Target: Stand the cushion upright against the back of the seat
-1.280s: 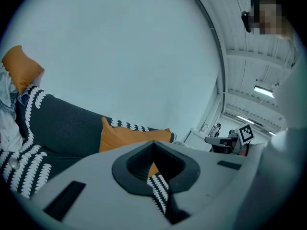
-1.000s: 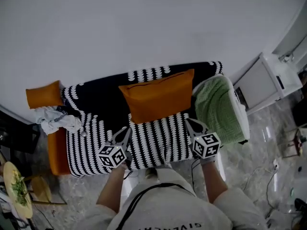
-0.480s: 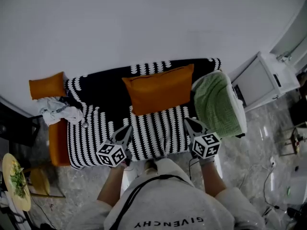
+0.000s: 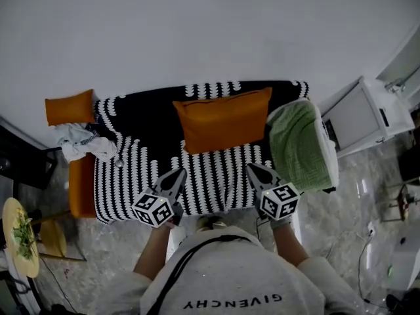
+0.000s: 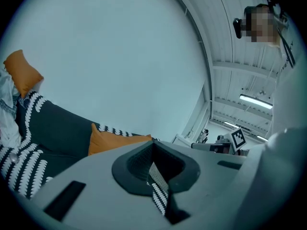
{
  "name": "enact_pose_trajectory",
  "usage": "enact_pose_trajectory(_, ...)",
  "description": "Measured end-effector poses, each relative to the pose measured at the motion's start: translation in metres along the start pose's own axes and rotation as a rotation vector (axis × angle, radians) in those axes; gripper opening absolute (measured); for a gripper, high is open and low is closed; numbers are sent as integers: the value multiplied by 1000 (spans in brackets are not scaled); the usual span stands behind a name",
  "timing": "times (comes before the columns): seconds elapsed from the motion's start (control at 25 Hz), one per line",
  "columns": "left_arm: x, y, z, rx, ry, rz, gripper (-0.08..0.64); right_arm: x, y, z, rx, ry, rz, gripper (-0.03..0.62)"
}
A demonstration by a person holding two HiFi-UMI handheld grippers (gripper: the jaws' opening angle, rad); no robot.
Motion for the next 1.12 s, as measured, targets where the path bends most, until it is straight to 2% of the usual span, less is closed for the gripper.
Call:
enact_pose_trajectory(0.48, -4, 10, -5, 14, 43, -50, 23, 1, 3, 1, 6, 54, 21, 17)
enact_pose_trajectory(1.12, 6, -12, -16, 48, 78, -17, 23, 9, -27, -8, -55, 80, 48, 17)
Point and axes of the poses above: the fingertips, and each gripper's own axes: x backward along the fingers, z to its left, y out of its top, the point moved 4 cm from there along x, backward along the fingers, and after that the axes turned 5 degrees about -x, right-handed, at the moved point
